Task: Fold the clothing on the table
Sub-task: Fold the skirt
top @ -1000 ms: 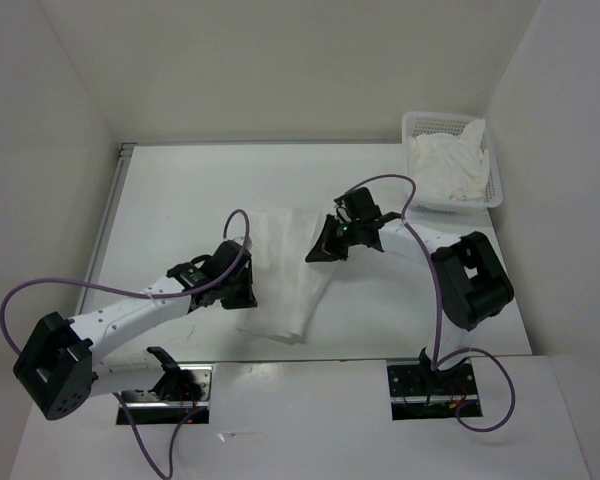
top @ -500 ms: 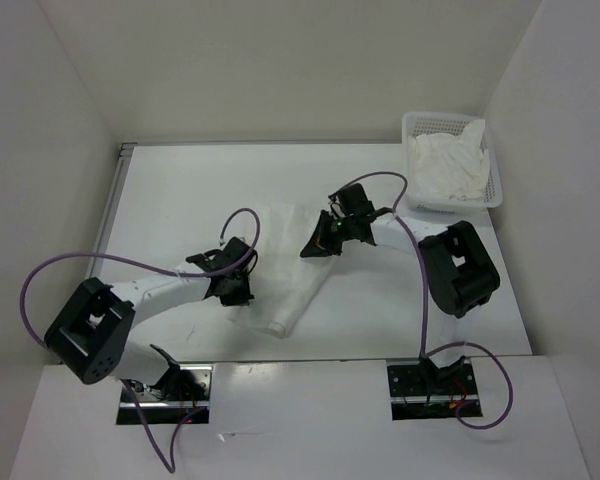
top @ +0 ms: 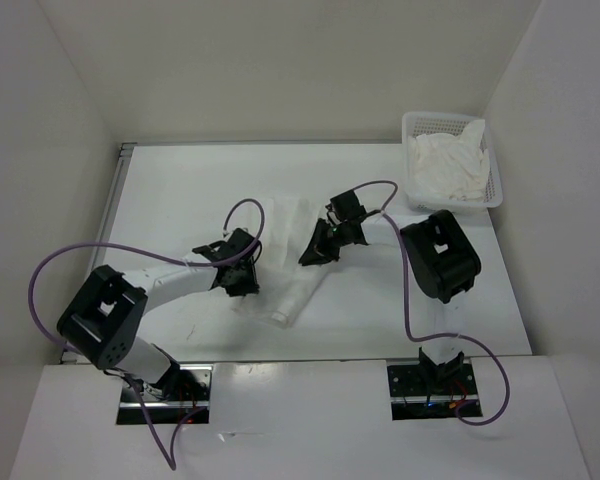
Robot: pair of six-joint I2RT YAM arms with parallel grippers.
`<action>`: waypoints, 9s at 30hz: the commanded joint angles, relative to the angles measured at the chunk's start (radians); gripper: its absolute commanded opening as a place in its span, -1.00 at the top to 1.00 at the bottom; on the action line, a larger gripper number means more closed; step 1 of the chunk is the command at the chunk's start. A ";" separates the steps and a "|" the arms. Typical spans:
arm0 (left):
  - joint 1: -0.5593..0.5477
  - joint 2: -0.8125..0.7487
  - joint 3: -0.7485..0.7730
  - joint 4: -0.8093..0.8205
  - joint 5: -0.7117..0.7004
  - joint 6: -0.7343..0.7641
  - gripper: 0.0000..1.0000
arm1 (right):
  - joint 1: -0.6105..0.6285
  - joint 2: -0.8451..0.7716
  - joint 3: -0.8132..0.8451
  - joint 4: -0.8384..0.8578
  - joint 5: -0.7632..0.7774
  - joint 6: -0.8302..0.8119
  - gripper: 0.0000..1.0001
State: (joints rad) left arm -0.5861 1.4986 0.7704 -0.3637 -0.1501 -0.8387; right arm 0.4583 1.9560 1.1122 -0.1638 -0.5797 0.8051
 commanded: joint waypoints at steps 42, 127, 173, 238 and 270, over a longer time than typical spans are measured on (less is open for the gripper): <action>0.060 -0.067 -0.088 0.040 0.240 0.061 0.02 | -0.006 -0.571 -0.150 -0.200 0.138 -0.069 0.22; 0.080 -0.404 0.085 0.089 0.566 -0.113 1.00 | 0.338 0.018 -0.222 0.228 0.066 0.118 1.00; 0.310 0.205 0.297 0.089 0.320 0.101 0.89 | 0.350 -0.230 -0.267 0.064 0.149 0.105 1.00; 0.062 -0.092 0.061 0.377 0.520 -0.053 1.00 | 0.341 -0.218 -0.222 0.046 0.176 0.092 1.00; 0.002 0.017 0.095 0.437 0.524 -0.106 1.00 | 0.114 -0.771 -0.190 -0.250 0.715 0.092 0.98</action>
State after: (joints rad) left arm -0.5739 1.4845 0.8295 0.0231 0.3714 -0.9257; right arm 0.5667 1.3262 0.8749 -0.3408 0.0490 0.9215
